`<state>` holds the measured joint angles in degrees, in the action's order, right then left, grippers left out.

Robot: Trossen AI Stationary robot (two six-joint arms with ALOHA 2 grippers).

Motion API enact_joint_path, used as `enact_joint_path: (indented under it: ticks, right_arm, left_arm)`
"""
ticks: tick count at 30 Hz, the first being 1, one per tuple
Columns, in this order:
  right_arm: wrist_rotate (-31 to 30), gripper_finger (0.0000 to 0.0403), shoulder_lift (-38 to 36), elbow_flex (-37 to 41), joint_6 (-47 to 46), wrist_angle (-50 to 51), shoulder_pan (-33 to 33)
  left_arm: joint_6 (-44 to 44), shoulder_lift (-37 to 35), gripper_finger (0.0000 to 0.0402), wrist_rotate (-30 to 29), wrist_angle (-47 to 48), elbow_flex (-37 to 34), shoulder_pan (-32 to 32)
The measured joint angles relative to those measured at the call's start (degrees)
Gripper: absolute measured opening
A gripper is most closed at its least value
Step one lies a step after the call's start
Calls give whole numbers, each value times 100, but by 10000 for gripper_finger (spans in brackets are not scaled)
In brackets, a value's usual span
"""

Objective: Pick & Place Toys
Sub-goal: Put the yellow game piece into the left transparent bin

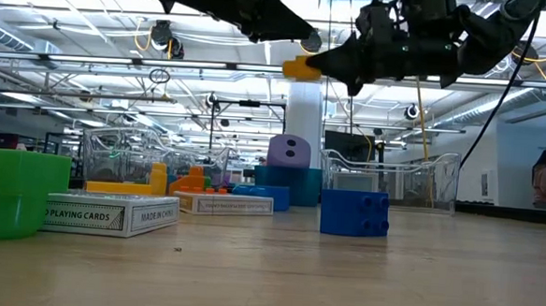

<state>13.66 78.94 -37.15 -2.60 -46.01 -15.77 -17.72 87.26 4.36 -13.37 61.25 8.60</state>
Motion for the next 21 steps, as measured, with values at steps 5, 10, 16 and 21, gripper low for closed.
enact_joint_path:
  ticks: [5, 10, 16, 21]
  right_arm:
    - [246, 2, 0, 0, -92, 125, -28]
    - [314, 2, 0, 0, -405, 10, -73]
    - [533, 2, 0, 0, -533, -54, -91]
    - [1208, 2, 0, 0, -683, -332, -115]
  left_arm:
    - [9, 4, 163, 0, 81, 0, -26]
    - [-55, 10, 184, 10, 213, 0, -155]
    - [-471, 46, 210, 4, 269, 0, -317]
    - [-623, 46, 223, -696, 247, 0, -390]
